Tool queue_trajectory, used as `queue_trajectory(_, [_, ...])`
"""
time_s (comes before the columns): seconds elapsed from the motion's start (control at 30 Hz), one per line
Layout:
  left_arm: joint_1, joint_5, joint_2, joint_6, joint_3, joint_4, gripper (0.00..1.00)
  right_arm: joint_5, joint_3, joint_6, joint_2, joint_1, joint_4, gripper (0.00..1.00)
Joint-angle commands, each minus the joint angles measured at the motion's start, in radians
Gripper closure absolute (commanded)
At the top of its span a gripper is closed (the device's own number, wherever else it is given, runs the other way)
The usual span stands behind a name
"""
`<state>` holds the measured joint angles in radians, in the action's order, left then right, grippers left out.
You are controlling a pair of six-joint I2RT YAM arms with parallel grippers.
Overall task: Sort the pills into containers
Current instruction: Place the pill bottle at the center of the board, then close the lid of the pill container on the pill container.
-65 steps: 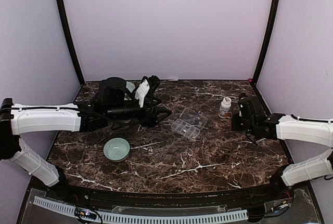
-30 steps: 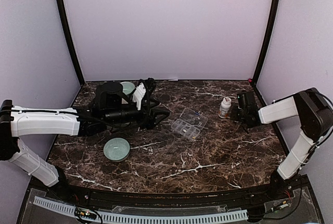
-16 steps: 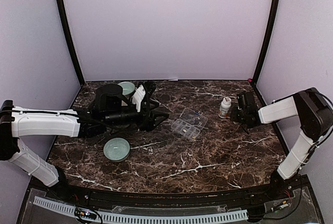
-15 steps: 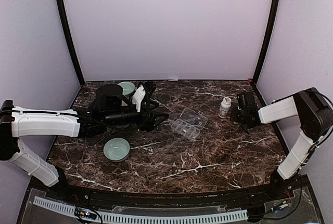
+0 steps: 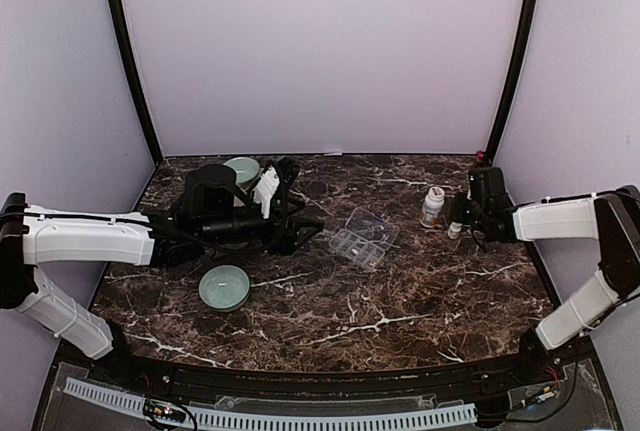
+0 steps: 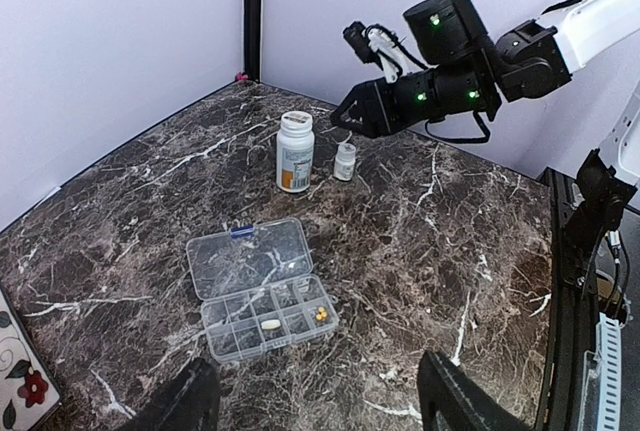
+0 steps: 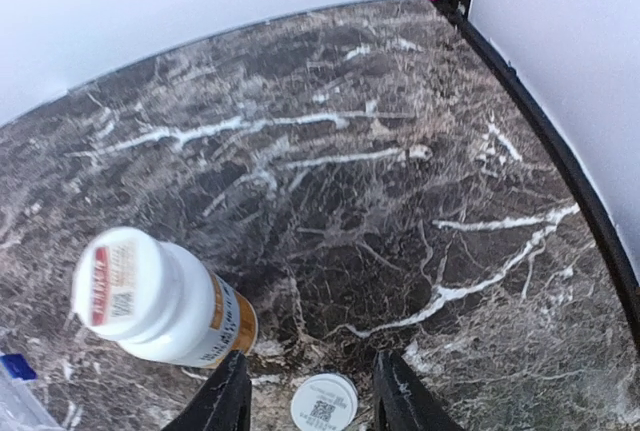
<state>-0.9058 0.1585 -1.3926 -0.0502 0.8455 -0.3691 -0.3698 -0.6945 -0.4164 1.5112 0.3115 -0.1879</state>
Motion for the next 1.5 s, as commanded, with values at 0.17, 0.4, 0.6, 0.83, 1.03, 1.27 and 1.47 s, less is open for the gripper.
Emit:
queue_trajectory(0.17, [0.002, -0.021, -0.050, -0.050, 0.010, 0.025, 0.45, -0.026, -0.004, 0.036, -0.217, 0.104, 0.043, 0.57])
queue_trajectory(0.4, [0.002, -0.020, -0.140, -0.106, 0.050, 0.078, 0.63, 0.028, -0.032, -0.010, -0.191, 0.247, 0.091, 0.67])
queue_trajectory(0.6, [0.001, -0.016, -0.236, -0.142, 0.093, 0.090, 0.71, 0.181, -0.009, -0.141, -0.063, 0.266, -0.005, 0.75])
queue_trajectory(0.83, [-0.001, -0.002, -0.365, -0.169, 0.152, 0.122, 0.83, 0.215, -0.017, -0.242, 0.069, 0.265, -0.091, 0.79])
queue_trajectory(1.03, [-0.001, -0.002, -0.430, -0.174, 0.191, 0.146, 0.88, 0.202, -0.054, -0.261, 0.152, 0.265, -0.106, 0.81])
queue_trajectory(1.27, [-0.001, -0.004, -0.491, -0.174, 0.241, 0.187, 0.89, 0.189, -0.080, -0.269, 0.214, 0.253, -0.120, 0.83])
queue_trajectory(1.47, [-0.001, -0.005, -0.543, -0.173, 0.282, 0.223, 0.90, 0.215, -0.090, -0.272, 0.247, 0.236, -0.143, 0.83])
